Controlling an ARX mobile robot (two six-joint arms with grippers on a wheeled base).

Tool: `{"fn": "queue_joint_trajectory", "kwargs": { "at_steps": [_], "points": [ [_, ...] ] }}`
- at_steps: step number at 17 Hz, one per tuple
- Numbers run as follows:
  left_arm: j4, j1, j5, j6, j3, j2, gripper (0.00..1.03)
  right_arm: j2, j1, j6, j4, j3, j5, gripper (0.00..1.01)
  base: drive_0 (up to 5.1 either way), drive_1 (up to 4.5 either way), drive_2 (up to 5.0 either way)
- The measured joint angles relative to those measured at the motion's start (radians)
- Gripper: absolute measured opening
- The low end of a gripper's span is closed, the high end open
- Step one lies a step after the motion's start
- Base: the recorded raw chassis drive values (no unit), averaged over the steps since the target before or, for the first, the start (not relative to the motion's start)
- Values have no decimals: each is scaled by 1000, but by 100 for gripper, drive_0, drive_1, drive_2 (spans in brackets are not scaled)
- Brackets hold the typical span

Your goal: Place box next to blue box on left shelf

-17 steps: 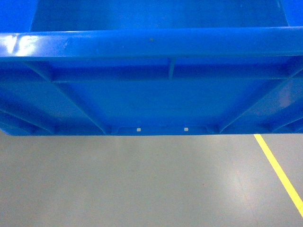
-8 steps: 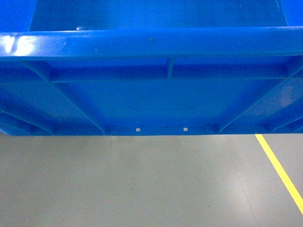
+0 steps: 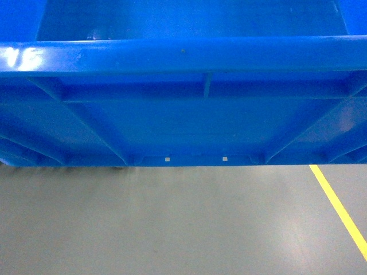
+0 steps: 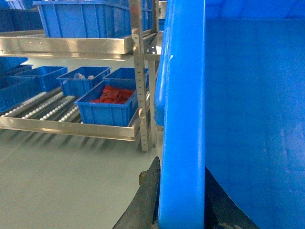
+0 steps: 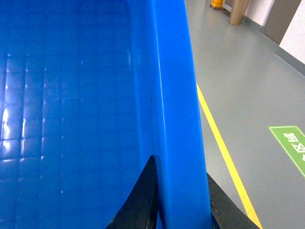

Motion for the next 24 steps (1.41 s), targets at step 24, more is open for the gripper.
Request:
{"fn": "queue_joint_trajectory", "kwargs": {
  "at_steps": [24],
  "points": [
    [7,0,0,0,0,0,11,0,0,-1,4,0,0,13,1,407,-406]
  ]
}}
